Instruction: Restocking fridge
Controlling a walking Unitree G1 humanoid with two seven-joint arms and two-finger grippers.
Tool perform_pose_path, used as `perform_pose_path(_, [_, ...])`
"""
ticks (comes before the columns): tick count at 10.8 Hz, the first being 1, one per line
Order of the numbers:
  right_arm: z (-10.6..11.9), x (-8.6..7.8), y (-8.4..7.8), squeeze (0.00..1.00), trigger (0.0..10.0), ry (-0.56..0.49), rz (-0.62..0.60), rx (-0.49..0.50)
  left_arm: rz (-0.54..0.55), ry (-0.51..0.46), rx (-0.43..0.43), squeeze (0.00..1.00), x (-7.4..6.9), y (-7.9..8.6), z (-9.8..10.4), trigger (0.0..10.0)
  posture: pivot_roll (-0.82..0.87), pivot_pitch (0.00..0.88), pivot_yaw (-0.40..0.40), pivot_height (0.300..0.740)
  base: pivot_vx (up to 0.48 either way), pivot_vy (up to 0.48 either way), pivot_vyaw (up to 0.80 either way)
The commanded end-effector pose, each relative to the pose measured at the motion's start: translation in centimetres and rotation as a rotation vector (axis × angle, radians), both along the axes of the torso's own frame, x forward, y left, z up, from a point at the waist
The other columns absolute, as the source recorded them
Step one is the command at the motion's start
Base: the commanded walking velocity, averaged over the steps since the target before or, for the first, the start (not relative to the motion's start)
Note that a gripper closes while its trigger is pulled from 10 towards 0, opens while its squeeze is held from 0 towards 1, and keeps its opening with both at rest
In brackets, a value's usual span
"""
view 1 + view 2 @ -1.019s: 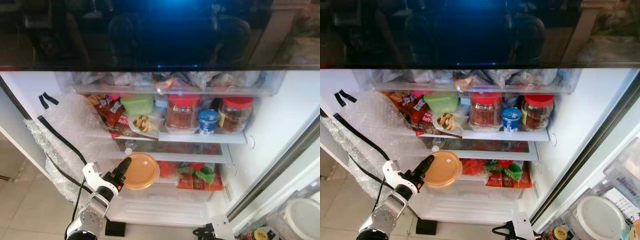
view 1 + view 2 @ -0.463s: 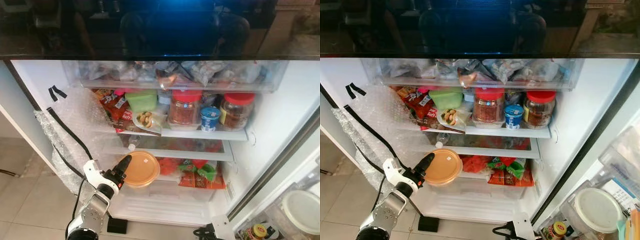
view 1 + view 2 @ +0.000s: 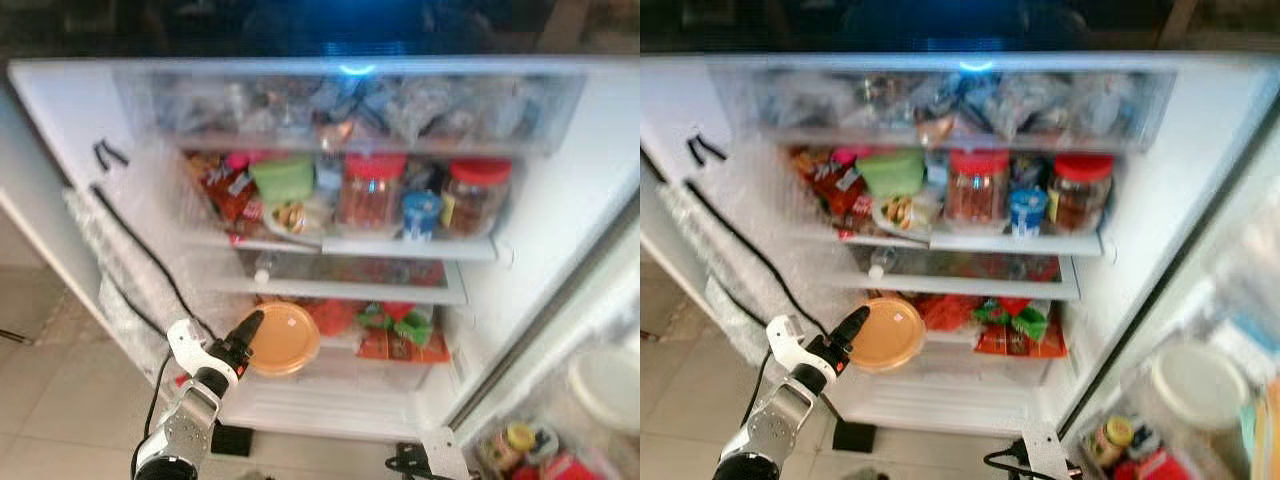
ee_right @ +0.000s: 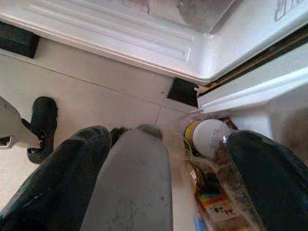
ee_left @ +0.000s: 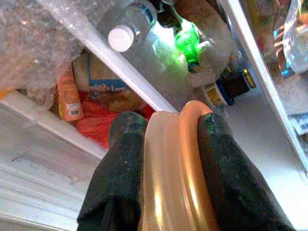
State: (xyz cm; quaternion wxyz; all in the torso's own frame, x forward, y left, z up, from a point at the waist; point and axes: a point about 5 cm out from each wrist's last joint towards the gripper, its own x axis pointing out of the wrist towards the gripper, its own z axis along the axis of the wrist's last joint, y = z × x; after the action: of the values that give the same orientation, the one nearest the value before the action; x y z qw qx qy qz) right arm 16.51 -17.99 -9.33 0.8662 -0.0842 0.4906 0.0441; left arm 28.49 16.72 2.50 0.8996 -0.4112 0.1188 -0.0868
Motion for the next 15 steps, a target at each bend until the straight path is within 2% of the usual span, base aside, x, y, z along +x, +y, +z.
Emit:
perform_pose_path(1, [0.00,0.02,0.07,0.00,10.0,-0.003,-0.011,0.006,0.007,-0.003,0.002,0.00,0.16,0.08,0.09,10.0,-0.01,0.000,0.031,0.660,0.000,0.000,0.00])
perform_pose_path(15, [0.04,0.15,0.23,0.00,10.0,0.000,-0.001,0.015,0.007,-0.033,-0.021,0.00,0.88,-0.10,0.75,10.0,0.00,0.000,0.032,0.660,0.018,0.000,0.00])
